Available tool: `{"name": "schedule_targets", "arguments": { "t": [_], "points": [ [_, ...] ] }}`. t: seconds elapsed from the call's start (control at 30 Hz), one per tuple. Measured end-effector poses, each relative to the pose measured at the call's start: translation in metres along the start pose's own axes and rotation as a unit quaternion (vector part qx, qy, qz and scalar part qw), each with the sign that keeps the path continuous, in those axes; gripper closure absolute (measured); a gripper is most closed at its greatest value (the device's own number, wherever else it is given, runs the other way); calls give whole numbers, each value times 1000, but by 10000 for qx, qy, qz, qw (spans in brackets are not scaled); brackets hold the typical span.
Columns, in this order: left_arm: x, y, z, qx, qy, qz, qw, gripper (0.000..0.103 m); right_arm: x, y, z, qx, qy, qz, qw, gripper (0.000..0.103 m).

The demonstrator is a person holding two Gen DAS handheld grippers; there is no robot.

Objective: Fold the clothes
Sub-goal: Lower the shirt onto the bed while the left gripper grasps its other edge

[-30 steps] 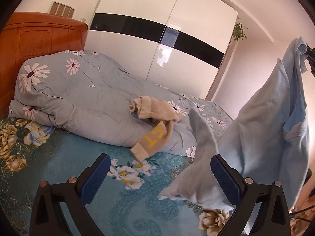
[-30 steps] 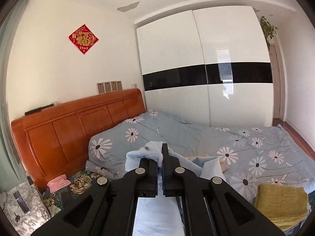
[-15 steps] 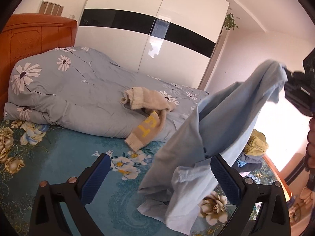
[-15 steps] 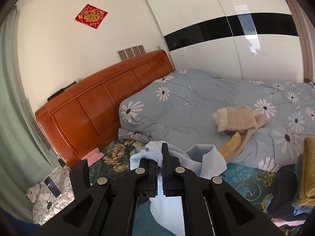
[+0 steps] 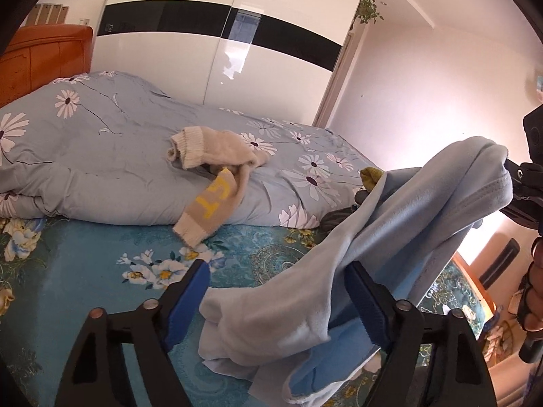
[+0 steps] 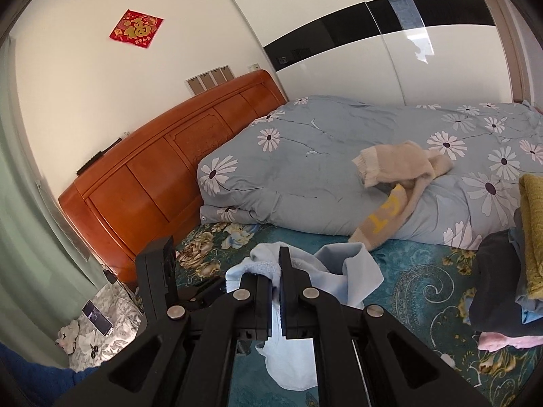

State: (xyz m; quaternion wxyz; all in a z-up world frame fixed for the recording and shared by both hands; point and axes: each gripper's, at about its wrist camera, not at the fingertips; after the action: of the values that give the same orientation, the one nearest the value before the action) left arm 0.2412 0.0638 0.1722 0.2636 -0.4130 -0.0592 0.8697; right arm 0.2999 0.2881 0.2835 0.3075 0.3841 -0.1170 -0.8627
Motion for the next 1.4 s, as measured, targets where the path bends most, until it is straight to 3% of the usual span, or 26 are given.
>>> {"name": "schedule_targets", "arguments": {
  "t": [0.13, 0.43, 0.5, 0.6, 0.77, 1.0, 1.03, 1.1, 1.13, 1.3, 1.4],
  "points": [
    [12, -7, -1, 71, 174, -76, 9998, 69, -3, -18, -11, 203, 11, 2, 9998, 99],
    [17, -7, -14, 2, 433, -325, 9985, 93, -2, -66, -33, 933, -76, 78, 9956, 99],
    [19, -4, -20, -11, 506, -235, 9984, 96, 3, -73, -35, 1068, -58, 84, 9942, 99],
    [22, 13, -32, -401, 655, -451, 9960, 96, 15, -83, -38, 1249, 0, 106, 9921, 99],
    [32, 29, -48, -610, 829, 62, 9947, 98, 42, -89, -42, 1462, 184, 308, 9886, 99],
    [32, 66, -63, -1315, 861, 355, 9869, 99, 96, -98, -59, 1526, 941, -128, 9837, 97],
    [32, 71, -66, -1393, 878, 391, 9856, 99, 102, -101, -63, 1535, 1053, -242, 9822, 93],
    [32, 81, -72, -1559, 910, 438, 9826, 99, 111, -106, -73, 1595, 1205, -441, 9788, 68],
    [33, 86, -75, -1653, 924, 436, 9809, 99, 113, -108, -78, 1644, 1234, -521, 9773, 63],
    [35, 106, -86, -2018, 974, 437, 9736, 99, 112, -102, -102, 1724, 1356, -1102, 9694, 58],
    [37, 114, -89, -2175, 969, 378, 9705, 99, 121, -75, -124, 1530, 1587, -819, 9720, 58]
  ]
}}
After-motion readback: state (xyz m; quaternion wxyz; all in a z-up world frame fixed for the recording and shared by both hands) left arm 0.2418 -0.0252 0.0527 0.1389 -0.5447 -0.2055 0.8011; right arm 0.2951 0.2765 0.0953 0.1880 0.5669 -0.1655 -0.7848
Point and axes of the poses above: each gripper's, at about its wrist camera, not at the fingertips, and x roughly the way its jaws point, y to its left, z to its top, and after that the axes turned 9 degrees about y, right-handed
